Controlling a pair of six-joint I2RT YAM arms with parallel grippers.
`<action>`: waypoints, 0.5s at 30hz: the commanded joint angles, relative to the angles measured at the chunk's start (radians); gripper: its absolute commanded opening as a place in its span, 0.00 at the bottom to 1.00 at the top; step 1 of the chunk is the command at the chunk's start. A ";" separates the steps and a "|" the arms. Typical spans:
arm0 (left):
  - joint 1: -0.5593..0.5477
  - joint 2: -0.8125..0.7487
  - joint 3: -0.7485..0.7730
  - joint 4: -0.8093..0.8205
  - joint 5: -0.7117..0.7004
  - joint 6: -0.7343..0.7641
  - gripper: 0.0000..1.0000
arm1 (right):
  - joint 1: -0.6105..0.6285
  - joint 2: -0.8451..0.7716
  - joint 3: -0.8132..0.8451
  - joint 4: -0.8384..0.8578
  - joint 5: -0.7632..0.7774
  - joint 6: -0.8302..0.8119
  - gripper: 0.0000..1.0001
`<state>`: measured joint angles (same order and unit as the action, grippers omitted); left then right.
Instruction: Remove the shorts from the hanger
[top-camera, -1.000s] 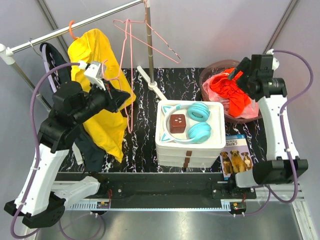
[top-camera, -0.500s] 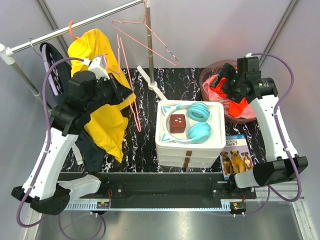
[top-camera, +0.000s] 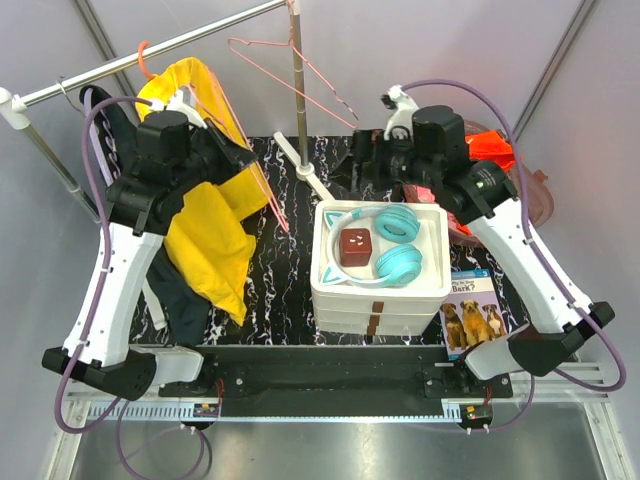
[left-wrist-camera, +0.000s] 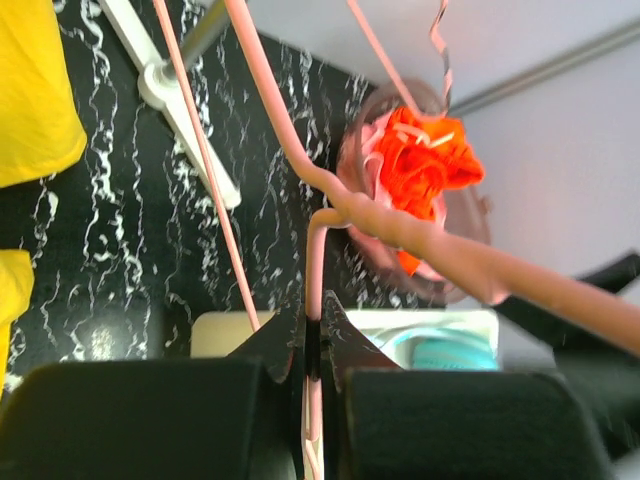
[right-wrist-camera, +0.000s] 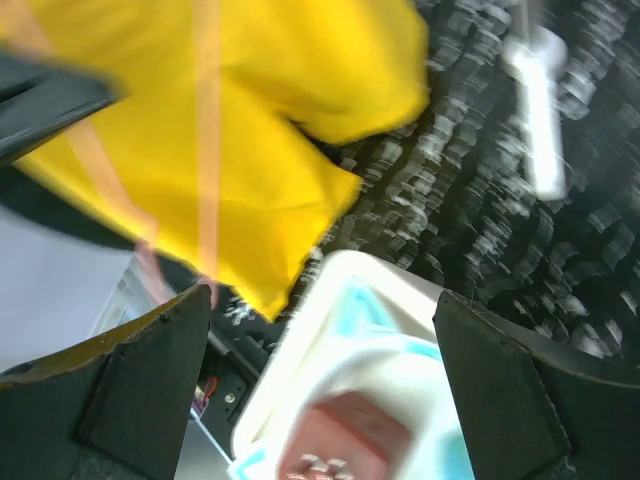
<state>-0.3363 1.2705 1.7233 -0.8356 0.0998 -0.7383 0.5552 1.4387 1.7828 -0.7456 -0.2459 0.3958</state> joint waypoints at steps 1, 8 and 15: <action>0.031 0.010 0.090 0.035 0.014 -0.090 0.00 | 0.129 0.064 0.144 0.137 -0.056 -0.116 1.00; 0.071 0.018 0.128 -0.022 0.037 -0.191 0.00 | 0.348 0.201 0.247 0.094 0.120 -0.285 1.00; 0.129 -0.011 0.093 -0.056 0.104 -0.276 0.00 | 0.492 0.282 0.270 0.068 0.388 -0.391 0.91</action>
<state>-0.2363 1.2858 1.8107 -0.9016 0.1356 -0.9497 0.9913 1.7107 2.0106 -0.6830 -0.0624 0.0982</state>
